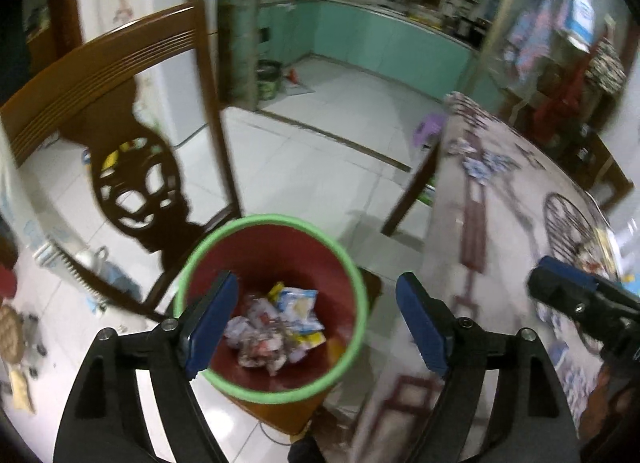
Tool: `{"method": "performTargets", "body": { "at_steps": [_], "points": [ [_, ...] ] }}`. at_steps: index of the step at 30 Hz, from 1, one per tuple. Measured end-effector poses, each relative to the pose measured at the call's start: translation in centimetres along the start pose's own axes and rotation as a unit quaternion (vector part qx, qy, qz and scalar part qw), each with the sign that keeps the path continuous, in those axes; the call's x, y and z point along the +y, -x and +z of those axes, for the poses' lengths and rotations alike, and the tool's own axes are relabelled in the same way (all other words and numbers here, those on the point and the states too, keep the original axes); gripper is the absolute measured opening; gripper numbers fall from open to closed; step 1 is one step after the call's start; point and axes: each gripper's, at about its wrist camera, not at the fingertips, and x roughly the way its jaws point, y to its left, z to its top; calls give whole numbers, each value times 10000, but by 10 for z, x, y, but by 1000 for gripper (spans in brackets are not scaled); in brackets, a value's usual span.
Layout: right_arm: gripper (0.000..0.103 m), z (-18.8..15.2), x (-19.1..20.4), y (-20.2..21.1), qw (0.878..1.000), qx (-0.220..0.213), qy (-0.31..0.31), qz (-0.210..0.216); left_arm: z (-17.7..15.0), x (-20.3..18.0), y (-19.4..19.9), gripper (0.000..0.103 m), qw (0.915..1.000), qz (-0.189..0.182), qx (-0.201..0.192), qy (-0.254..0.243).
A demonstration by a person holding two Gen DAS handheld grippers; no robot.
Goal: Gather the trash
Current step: 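Carry both items over the red bin and open both tools to drop them, then grasp the yellow tea carton with the left tool while the right tool grasps crumpled white paper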
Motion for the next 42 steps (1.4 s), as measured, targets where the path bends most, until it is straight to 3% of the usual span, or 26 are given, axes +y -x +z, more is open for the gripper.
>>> {"method": "performTargets", "body": {
  "at_steps": [7, 14, 19, 26, 30, 32, 37, 38, 42],
  "points": [
    [62, -39, -94, 100, 9902, -368, -358, -1302, -7, -80, 1, 81, 9974, -474, 14, -544],
    [62, -79, -200, 178, 9741, -352, -911, -2041, -26, -168, 11, 81, 9907, -883, 95, -1031],
    [62, -102, -272, 198, 9706, 61, -881, -2240, -41, -225, 19, 84, 9816, -1197, 122, -1485],
    [62, -112, -329, 170, 9745, 582, -928, -1957, -58, -296, 17, 85, 9645, -1504, 240, -2155],
    [61, -114, -348, 151, 9808, 670, -1109, -1459, -60, -327, 8, 86, 9569, -1580, 312, -2417],
    [37, -114, -352, 154, 9839, 574, -1160, -1233, -61, -339, 2, 86, 9536, -1603, 348, -2527],
    [25, -123, -356, 175, 9850, 448, -1254, -1100, -60, -371, -15, 86, 9403, -1783, 454, -2863],
    [7, -127, -359, 187, 9843, 317, -1333, -1112, -61, -378, -19, 86, 9365, -1827, 479, -2955],
    [7, -136, -365, 217, 9790, 13, -1586, -1284, -64, -407, -39, 86, 9205, -1957, 636, -3323]
  ]
}}
